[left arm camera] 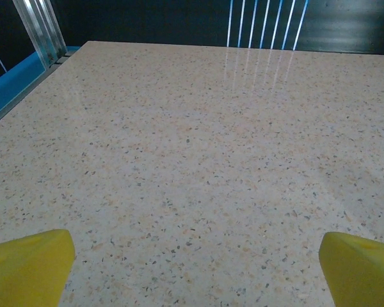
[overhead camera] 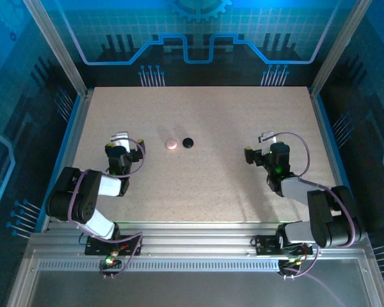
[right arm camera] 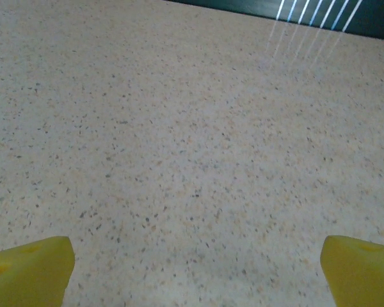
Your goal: Insert the wireless bluetooth earbuds into the charging case
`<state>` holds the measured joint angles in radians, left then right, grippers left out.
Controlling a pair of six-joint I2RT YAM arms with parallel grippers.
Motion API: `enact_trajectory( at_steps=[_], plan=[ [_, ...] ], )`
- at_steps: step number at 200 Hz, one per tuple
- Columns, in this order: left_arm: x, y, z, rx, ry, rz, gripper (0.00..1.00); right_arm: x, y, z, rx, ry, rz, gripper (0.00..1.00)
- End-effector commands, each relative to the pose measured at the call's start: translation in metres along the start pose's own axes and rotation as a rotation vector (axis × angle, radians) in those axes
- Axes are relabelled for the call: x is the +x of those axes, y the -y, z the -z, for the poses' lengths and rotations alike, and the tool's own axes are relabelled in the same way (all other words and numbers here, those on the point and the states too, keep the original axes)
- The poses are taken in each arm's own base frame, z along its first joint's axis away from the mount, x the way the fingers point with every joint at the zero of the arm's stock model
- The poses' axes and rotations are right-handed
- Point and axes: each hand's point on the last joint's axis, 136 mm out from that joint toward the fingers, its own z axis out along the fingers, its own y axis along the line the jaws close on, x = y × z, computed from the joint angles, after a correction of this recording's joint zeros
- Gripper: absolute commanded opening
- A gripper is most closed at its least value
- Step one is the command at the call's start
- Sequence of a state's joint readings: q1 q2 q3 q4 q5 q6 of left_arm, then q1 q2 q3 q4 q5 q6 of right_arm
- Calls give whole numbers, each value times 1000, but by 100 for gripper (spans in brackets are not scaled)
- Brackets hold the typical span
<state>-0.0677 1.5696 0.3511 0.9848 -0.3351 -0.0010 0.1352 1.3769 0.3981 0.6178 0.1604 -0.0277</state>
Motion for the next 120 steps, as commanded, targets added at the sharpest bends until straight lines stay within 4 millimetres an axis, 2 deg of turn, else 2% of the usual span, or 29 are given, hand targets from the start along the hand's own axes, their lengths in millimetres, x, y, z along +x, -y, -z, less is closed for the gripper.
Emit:
enact_trajectory(
  at_steps=[1, 26, 34, 64, 120],
  plan=[
    [-6, -1, -2, 20, 2, 34, 99, -15, 2, -9, -2, 99, 17, 100],
    [-6, -4, -2, 29, 0, 52, 99, -5, 3, -14, -27, 75, -2, 100],
    [-6, -4, -2, 29, 0, 52, 99, -7, 0, -17, -53, 76, 7, 100],
    [-6, -4, -2, 29, 2, 53, 99, -6, 8, -19, -97, 51, -64, 100],
    [-6, -3, -1, 32, 2, 49, 99, -6, 9, -20, -94, 50, -65, 100]
  ],
)
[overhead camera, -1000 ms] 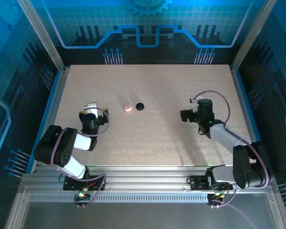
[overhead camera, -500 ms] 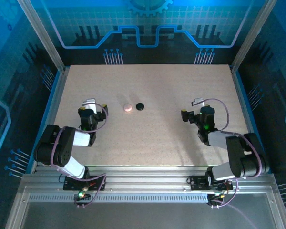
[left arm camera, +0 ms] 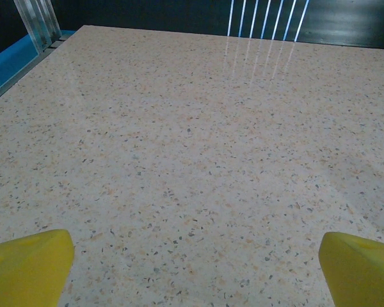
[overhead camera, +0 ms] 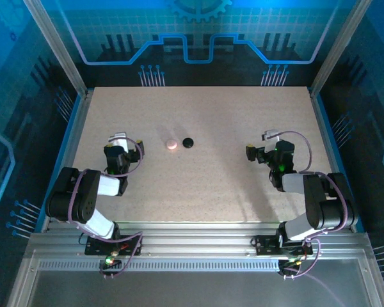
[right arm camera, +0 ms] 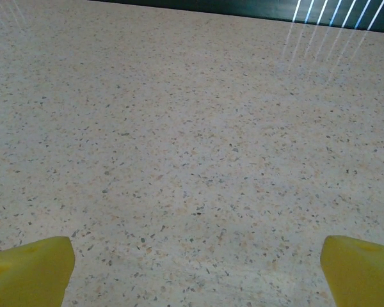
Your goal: Insert the wireless bluetooth earbuds into the charging case
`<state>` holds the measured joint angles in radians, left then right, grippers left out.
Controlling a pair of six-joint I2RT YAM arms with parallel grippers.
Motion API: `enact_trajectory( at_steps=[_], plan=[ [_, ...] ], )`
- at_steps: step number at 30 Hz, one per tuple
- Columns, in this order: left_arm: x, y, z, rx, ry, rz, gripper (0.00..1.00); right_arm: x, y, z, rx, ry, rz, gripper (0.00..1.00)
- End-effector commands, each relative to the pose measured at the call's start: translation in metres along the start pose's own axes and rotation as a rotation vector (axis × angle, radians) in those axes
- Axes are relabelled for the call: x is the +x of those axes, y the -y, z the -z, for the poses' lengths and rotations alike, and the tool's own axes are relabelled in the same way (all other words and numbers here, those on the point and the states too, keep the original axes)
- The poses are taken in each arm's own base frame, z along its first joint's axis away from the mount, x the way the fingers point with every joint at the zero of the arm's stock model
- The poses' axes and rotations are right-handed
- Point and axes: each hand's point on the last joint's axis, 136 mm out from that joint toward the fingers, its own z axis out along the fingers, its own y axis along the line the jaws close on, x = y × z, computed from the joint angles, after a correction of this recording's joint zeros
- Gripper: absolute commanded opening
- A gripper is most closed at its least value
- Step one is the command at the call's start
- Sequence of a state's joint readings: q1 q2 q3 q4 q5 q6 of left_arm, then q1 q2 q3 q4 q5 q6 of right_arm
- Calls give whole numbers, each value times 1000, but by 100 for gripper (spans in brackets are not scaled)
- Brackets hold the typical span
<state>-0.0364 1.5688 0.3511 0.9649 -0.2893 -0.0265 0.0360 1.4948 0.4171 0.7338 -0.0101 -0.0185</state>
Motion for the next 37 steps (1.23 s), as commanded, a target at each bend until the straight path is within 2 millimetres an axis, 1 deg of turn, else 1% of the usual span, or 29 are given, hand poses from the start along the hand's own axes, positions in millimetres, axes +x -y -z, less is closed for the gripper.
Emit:
enact_trajectory(
  at_steps=[1, 37],
  plan=[
    [-11, 2, 0, 18, 25, 18, 99, -9, 0, -3, -16, 25, -15, 100],
    [-10, 2, 0, 18, 23, 15, 99, -8, 0, -2, -20, 25, -16, 100]
  ],
)
